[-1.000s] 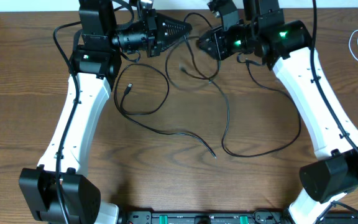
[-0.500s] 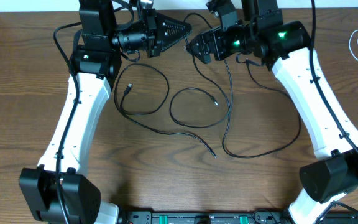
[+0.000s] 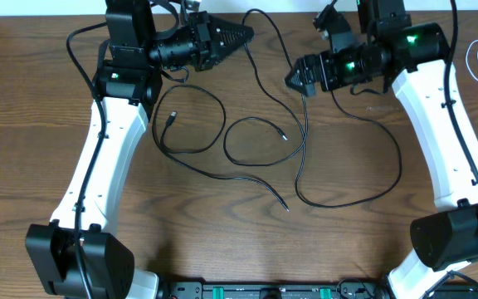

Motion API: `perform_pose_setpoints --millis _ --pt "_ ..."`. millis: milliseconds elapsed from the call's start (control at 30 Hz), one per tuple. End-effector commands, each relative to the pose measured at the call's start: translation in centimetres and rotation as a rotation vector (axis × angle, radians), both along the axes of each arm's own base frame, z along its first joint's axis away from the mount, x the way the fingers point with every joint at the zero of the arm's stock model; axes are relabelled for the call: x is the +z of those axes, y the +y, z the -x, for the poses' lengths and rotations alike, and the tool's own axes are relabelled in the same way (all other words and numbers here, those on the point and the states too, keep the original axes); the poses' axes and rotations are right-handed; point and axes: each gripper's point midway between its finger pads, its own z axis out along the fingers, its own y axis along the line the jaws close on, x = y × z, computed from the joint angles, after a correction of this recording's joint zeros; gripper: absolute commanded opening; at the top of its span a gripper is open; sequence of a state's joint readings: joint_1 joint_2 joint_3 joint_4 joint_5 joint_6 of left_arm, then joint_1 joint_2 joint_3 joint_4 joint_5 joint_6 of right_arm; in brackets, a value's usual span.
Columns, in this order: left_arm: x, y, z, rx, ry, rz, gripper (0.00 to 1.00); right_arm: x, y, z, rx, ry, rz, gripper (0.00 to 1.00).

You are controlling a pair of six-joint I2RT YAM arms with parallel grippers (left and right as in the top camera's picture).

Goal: Untangle cables

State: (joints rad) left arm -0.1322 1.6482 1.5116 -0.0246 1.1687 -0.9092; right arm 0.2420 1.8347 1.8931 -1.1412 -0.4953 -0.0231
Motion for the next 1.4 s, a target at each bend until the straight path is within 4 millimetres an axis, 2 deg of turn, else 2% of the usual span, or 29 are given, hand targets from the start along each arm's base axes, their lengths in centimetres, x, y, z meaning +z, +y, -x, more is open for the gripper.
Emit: perform_pose_setpoints --millis 0,200,333,433,533,600,667,733,767,833,1067,1133,1167,1200,1267,1367 --pt "1.2 0.4 -0.3 0.035 -0.074 -0.015 0.07 -2.5 0.3 1.4 0.05 0.038 0.043 0.98" --pt "1.2 0.4 -0.3 0.038 -0.074 -0.016 0.08 -6.8 2.7 3.7 0.15 0.093 0.049 0.9" --pt "1.2 0.4 -0.3 0.038 -0.073 -0.016 0.07 -9.3 4.2 4.0 0.178 0.075 0.047 0.81" --pt "1.2 0.4 -0.3 0.037 -0.07 -0.015 0.07 -11.6 3.6 3.2 0.095 0.067 0.093 0.76" --pt "1.2 0.4 -0.3 0.034 -0.069 -0.014 0.07 -12.8 2.9 2.7 0.039 0.065 0.128 0.73" --pt "1.2 0.4 -0.3 0.035 -0.069 -0.014 0.08 -13.1 2.9 2.7 0.038 0.063 0.126 0.67" --pt "1.2 0.4 -0.3 0.035 -0.069 -0.014 0.07 -13.2 2.9 2.6 0.037 0.061 0.124 0.58" --pt "1.2 0.4 -0.3 0.035 -0.07 -0.014 0.08 -13.1 3.0 2.5 0.036 0.054 0.122 0.39" --pt "1.2 0.4 -0.3 0.035 -0.069 -0.014 0.07 -12.9 3.0 2.3 0.035 0.047 0.119 0.23" --pt "1.2 0.4 -0.3 0.035 -0.07 -0.014 0.08 -12.6 3.0 1.9 0.03 0.035 0.113 0.01" --pt "1.2 0.4 -0.3 0.034 -0.07 -0.014 0.08 -8.9 2.5 0.9 0.008 -0.042 0.082 0.01" --pt "1.2 0.4 -0.3 0.034 -0.07 -0.014 0.08 -7.7 2.3 0.9 0.003 -0.066 0.072 0.22" --pt "1.2 0.4 -0.3 0.034 -0.071 -0.015 0.08 -7.4 2.3 1.2 0.007 -0.066 0.067 0.42" --pt "1.2 0.4 -0.3 0.034 -0.073 -0.015 0.08 -7.0 2.3 1.5 0.01 -0.066 0.063 0.56" --pt "1.2 0.4 -0.3 0.034 -0.073 -0.015 0.08 -6.3 2.2 2.2 0.011 -0.065 0.064 0.64" --pt "1.2 0.4 -0.3 0.034 -0.073 -0.015 0.08 -4.4 1.6 3.4 0.007 -0.082 0.064 0.66"
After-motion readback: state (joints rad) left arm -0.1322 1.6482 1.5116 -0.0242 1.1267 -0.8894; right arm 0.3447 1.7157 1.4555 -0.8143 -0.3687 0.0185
